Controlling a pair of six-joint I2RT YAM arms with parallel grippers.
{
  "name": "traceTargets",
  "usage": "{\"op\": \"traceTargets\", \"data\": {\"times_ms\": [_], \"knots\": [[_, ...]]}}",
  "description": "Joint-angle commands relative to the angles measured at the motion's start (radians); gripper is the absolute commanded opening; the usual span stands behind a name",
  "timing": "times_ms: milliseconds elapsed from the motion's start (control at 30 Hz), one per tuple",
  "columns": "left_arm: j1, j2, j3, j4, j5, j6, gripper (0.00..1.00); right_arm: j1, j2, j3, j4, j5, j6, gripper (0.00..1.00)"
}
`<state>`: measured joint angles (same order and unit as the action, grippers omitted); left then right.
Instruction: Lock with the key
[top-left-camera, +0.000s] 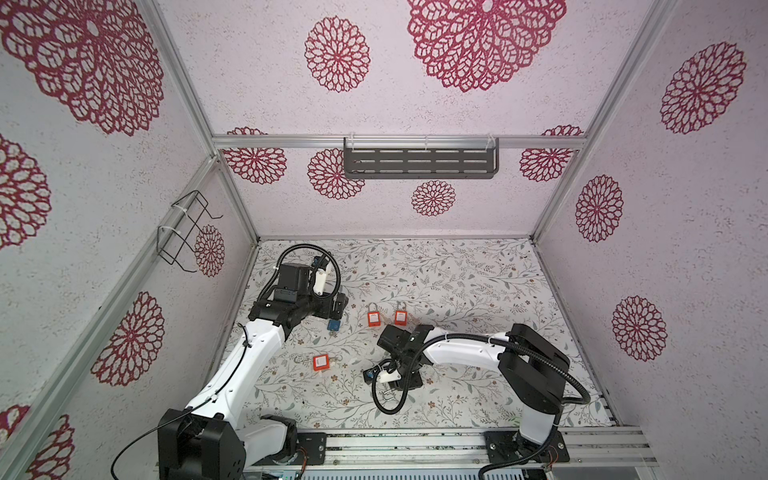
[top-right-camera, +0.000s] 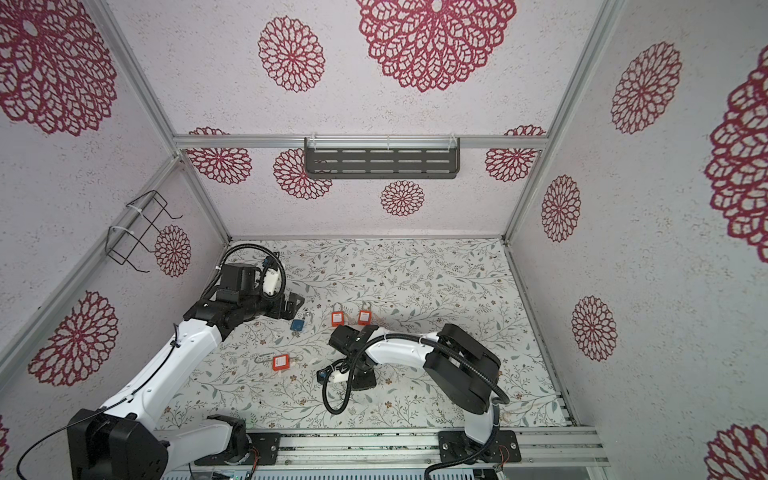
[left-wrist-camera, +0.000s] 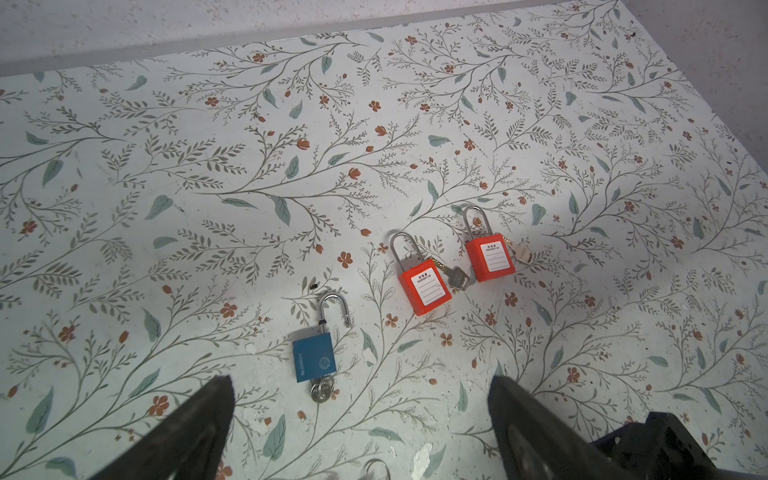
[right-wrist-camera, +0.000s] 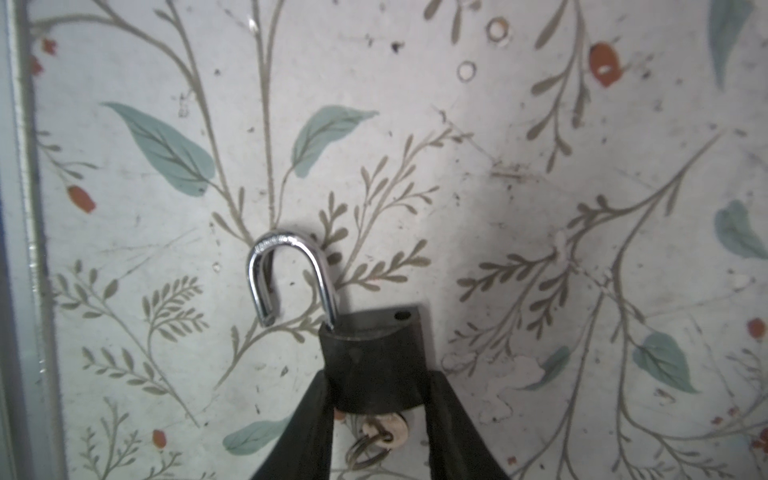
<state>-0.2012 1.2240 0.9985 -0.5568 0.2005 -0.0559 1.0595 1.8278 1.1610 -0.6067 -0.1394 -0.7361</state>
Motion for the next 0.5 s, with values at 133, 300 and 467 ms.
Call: {"op": "traceTargets", "data": {"times_ms": [133,300,467], "knots": [[0.002,0.028,0.015,0.026,0.02,-0.004,0.99,-0.084,-0.088,-0.042,0.05,0.005,0.073,0.34],[0.002,0.05,0.023,0.036,0.031,-0.007,0.98,-0.132,-0.105,-0.066,0.065,0.017,0.117,0.34],[0.002,0.086,0.029,0.052,0.048,-0.007,0.96,-0.175,-0.123,-0.089,0.109,0.027,0.18,0.34]]}}
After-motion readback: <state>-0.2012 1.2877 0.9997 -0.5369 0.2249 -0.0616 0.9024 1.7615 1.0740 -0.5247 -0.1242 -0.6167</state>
